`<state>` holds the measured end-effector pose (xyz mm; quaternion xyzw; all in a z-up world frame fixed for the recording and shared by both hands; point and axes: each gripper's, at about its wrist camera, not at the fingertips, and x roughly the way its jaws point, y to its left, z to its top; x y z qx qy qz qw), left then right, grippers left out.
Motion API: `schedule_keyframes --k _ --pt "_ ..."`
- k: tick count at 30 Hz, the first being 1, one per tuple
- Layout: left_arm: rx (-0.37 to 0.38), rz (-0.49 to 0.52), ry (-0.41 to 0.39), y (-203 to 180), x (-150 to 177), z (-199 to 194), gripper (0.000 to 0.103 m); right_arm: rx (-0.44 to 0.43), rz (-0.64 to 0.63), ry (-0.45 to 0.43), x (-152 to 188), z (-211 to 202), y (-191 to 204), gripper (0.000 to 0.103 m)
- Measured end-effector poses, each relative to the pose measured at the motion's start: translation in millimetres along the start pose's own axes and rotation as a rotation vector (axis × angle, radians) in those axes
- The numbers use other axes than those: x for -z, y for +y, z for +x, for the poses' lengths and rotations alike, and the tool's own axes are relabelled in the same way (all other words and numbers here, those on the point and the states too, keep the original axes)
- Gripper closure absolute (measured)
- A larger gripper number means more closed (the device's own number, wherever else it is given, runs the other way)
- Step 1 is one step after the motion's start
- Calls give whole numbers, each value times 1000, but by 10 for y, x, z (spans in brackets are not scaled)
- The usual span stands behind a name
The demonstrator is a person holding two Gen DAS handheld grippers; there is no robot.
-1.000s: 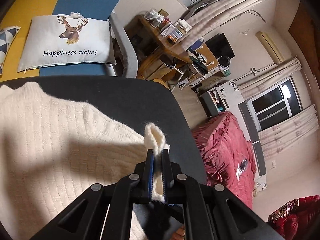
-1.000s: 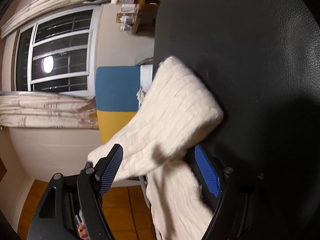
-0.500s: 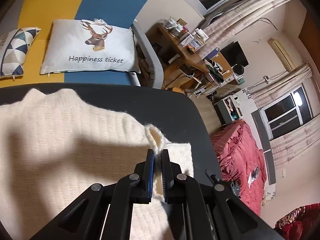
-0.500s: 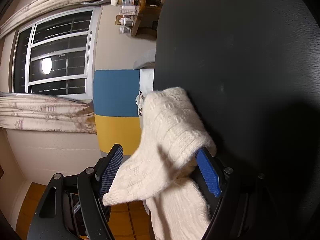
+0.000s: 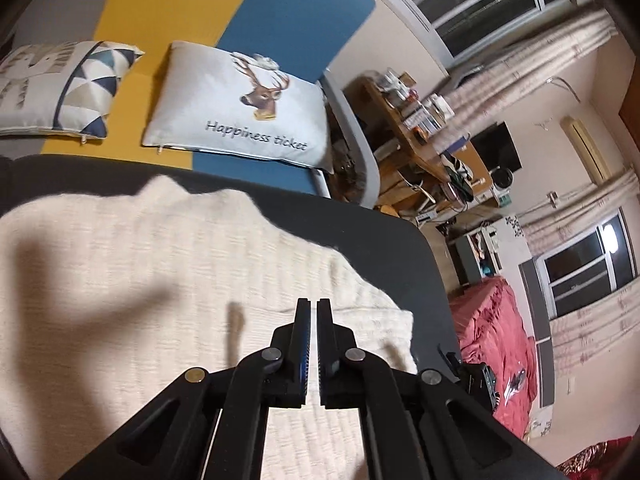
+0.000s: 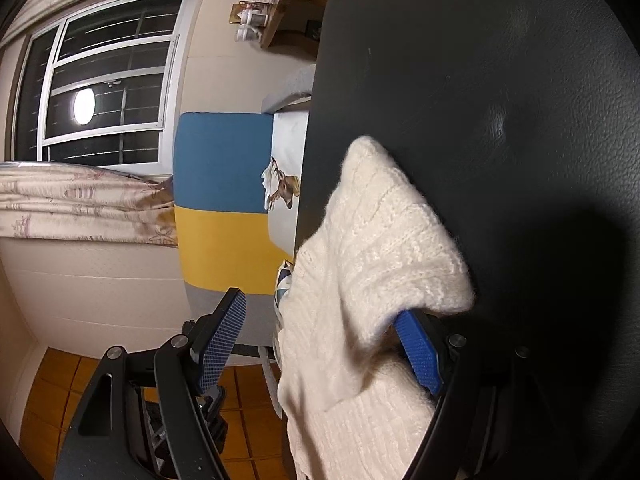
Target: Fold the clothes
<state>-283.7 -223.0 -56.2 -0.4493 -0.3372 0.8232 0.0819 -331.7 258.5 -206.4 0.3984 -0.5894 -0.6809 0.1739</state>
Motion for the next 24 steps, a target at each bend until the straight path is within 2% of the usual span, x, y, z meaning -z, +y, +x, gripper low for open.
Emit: schedule_keyframes --k 2,8,11,15,20,24 --pt "-3 -11 36 96 9 55 103 8 3 0 17 24 -17 25" --pt "14 -132 169 530 157 378 95 24 -33 9 56 35 44 25" --pt "62 -187 220 662 290 574 94 31 -54 20 53 42 87 25" --pt "78 -214 256 685 411 792 88 51 -99 33 40 21 147 25" --pt "66 -225 265 687 517 980 87 50 -101 33 14 -64 108 25" --pt "73 -268 265 761 525 919 87 41 -99 45 5 -59 79 25"
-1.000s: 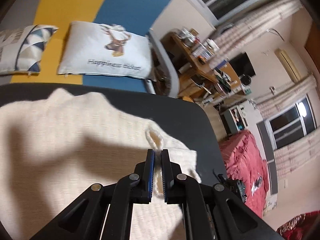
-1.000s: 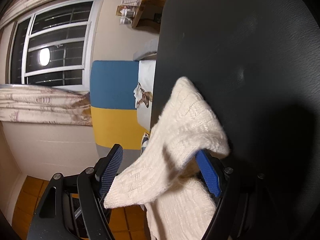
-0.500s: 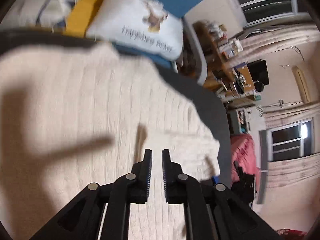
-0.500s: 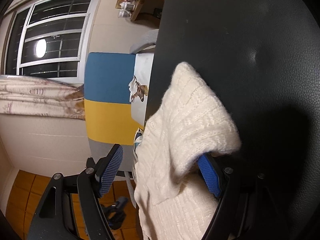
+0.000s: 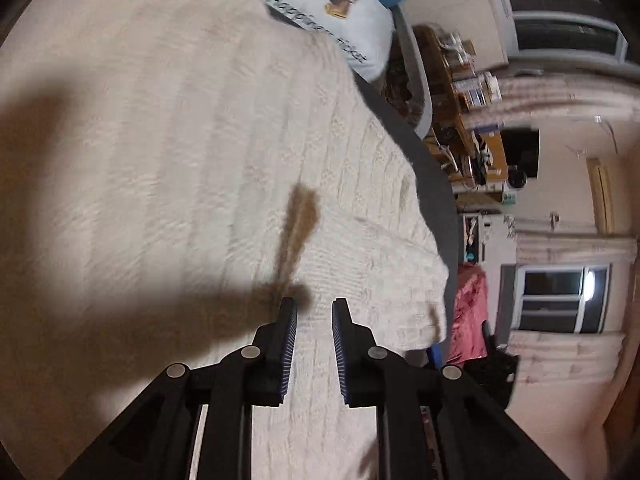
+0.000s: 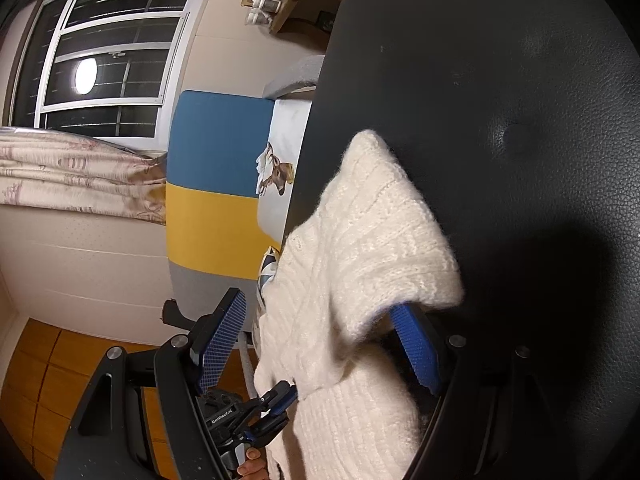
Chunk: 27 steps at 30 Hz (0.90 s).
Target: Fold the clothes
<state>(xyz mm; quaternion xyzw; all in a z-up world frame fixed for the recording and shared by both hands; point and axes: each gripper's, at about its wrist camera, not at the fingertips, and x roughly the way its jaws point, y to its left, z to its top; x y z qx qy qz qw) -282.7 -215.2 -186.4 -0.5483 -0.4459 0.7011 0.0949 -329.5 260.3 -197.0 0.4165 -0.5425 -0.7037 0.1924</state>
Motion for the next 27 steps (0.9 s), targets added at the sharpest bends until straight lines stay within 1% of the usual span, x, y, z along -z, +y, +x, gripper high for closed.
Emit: schedule_keyframes --k 4,6,9,12,13,14,15,16,18,22,24,26,27 --pt "-35 -13 -22 95 -12 -130 84 -8 -6 3 -4 23 15 25" --pt "-24 -20 -4 109 -16 -61 84 -5 5 7 -9 60 1 25" --pt "-22 -11 1 43 19 81 83 -1 6 9 5 89 7 25" --pt "27 -24 -11 12 35 172 83 5 -1 8 18 103 18 25" --pt "18 -14 -21 5 47 171 85 11 -11 6 20 99 27 25" --pt "7 0 -34 -8 60 168 91 17 -21 4 22 95 36 25" --pt "-13 37 -66 -59 75 149 97 23 -30 3 24 91 45 25" --pt "-29 70 -97 -108 89 126 98 21 -31 3 25 79 46 25" --pt "-29 104 -144 -189 115 33 98 18 -33 3 28 56 49 25" --pt "43 150 -216 -459 126 -217 98 -28 27 -3 27 -4 -28 25" --pt "90 182 -257 -663 120 -387 98 -49 62 -14 23 -31 -64 25" --pt "131 206 -284 -850 100 -529 98 -50 73 -20 21 -34 -68 25" --pt "147 229 -311 -974 86 -644 98 -58 78 -16 24 -23 -62 25"
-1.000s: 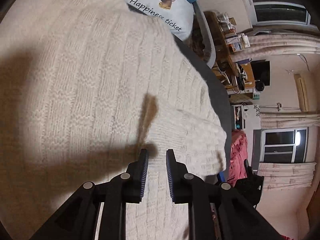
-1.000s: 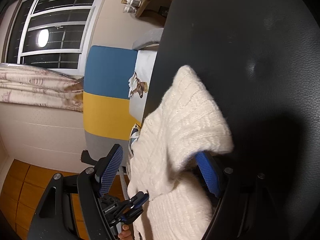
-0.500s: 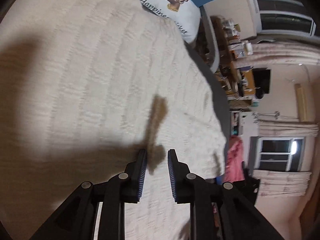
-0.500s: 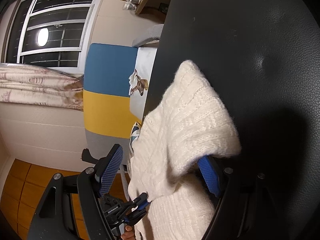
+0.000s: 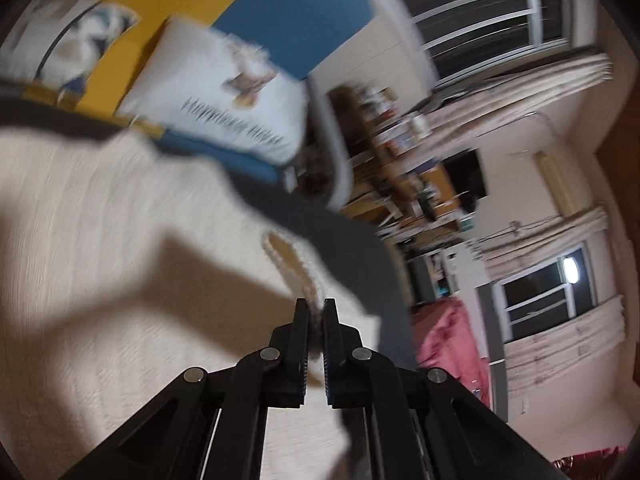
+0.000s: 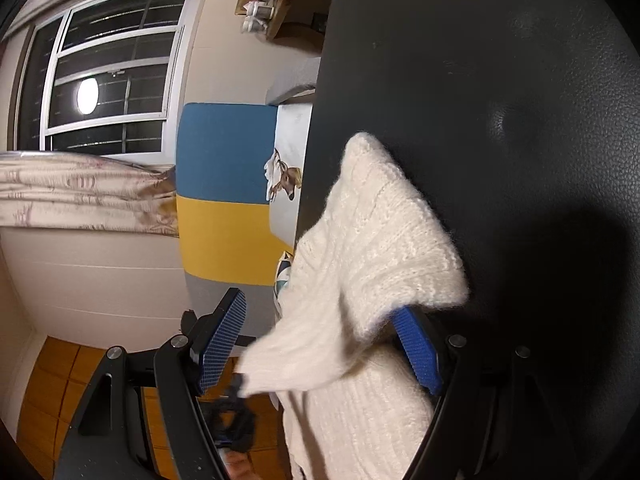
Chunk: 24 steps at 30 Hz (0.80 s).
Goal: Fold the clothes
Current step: 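Release the sweater edge with the left gripper and press the fold flat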
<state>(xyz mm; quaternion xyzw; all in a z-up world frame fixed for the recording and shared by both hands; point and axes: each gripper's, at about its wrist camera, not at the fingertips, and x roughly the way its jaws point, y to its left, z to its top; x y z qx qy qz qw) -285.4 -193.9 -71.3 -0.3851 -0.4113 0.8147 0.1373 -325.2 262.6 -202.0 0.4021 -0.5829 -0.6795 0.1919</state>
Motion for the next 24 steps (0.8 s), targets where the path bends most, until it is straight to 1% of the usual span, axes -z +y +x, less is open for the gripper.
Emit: schedule_keyframes --k 3,4,5,6,7,11,16,19,21,24 --pt "10 61 -57 -269 -185 -184 98 -16 32 9 17 31 -1 25" --pt "7 76 -67 -292 -255 -246 98 -25 45 8 29 38 -5 25" --pt "-5 88 -84 -337 -295 -286 98 -32 57 8 41 46 -7 24" --pt "-15 99 -100 -377 -332 -325 98 -33 60 7 51 60 -9 19" --pt "-13 100 -107 -385 -358 -364 98 -33 67 4 66 69 -18 16" --pt "-17 103 -142 -338 -415 -547 98 -41 82 9 105 135 -49 16" --pt "-40 91 -197 -101 -412 -808 98 -47 99 -12 65 217 -54 16" --pt "-77 58 -216 188 -379 -943 98 -42 91 -8 50 270 -33 16" --pt "-119 34 -212 406 -349 -967 98 -39 92 -1 58 310 -28 16" --pt "-184 2 -171 706 -292 -890 98 -18 73 8 80 369 -22 16"
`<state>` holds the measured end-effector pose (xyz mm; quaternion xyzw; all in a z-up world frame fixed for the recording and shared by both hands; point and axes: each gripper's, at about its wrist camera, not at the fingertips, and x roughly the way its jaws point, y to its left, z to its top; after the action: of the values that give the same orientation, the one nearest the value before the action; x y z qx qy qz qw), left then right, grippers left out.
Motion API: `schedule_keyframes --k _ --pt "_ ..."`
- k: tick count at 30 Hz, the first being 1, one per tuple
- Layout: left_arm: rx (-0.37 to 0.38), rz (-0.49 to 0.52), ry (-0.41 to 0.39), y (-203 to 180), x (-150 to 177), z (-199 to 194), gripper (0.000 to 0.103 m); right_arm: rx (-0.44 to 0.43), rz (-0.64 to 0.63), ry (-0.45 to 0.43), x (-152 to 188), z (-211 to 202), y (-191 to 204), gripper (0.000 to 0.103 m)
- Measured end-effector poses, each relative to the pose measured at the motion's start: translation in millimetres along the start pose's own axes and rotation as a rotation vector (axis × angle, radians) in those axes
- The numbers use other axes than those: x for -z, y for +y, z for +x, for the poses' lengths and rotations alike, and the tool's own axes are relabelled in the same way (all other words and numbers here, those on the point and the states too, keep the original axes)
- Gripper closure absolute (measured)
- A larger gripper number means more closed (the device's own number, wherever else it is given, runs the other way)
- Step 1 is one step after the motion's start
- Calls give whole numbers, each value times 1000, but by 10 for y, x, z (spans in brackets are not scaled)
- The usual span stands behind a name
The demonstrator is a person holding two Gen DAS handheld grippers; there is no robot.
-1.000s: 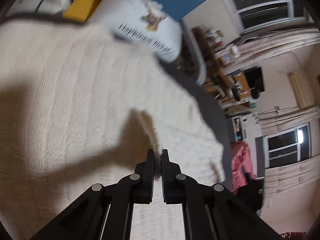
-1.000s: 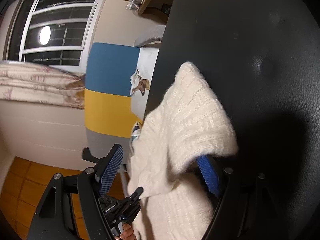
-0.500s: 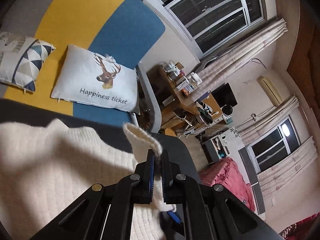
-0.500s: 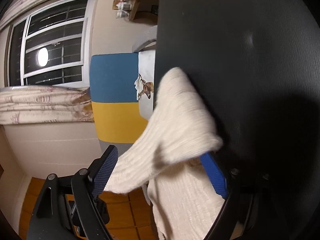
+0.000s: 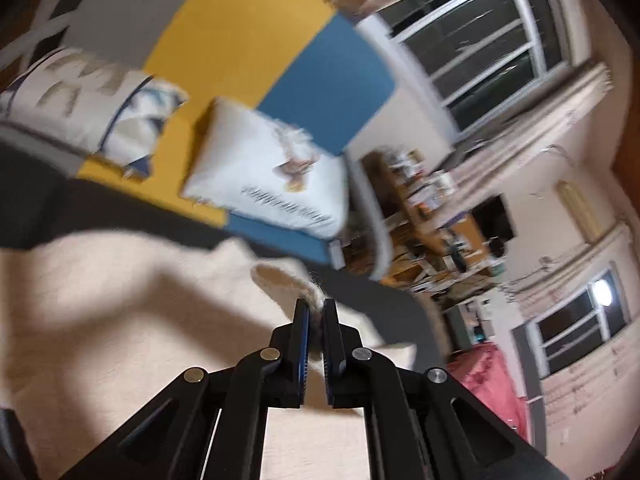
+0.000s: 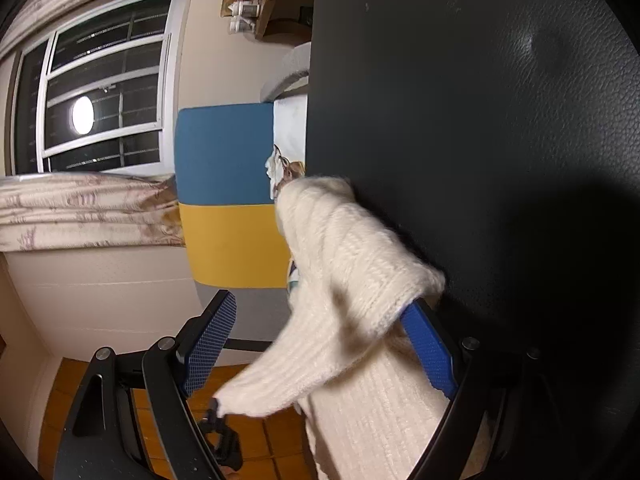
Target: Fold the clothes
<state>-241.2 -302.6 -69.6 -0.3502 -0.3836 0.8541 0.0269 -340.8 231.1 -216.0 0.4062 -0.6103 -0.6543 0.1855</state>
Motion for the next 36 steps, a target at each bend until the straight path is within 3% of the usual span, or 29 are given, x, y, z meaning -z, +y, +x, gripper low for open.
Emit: schedule_keyframes --k 4,6,10,13,16,21,25,27,30,34,36 --pt "-81 -9 49 315 176 146 98 38 -37 24 16 80 21 16" --pt "-167 2 82 456 271 242 98 49 -65 33 19 88 39 16" --pt "-278 18 140 691 447 374 98 20 -160 68 32 80 169 16" --pt "-277 7 141 757 510 370 98 -35 -302 84 99 1 396 16" --pt "-279 9 148 764 537 370 98 -52 -332 116 126 -3 466 16" --pt "-285 8 169 754 560 389 98 119 -279 113 94 -4 289 16" --pt "-257 -15 180 787 547 386 97 327 -648 35 271 -266 526 16" --pt "-246 -22 181 798 544 392 97 535 -897 -13 404 -323 626 16" --pt "-241 -22 176 805 548 398 97 767 -1203 -34 605 -211 626 23" --pt "-230 -28 172 814 550 384 97 766 -1226 -39 611 -29 544 52" --pt "-211 -42 178 845 546 374 96 762 -1221 -21 605 112 499 58"
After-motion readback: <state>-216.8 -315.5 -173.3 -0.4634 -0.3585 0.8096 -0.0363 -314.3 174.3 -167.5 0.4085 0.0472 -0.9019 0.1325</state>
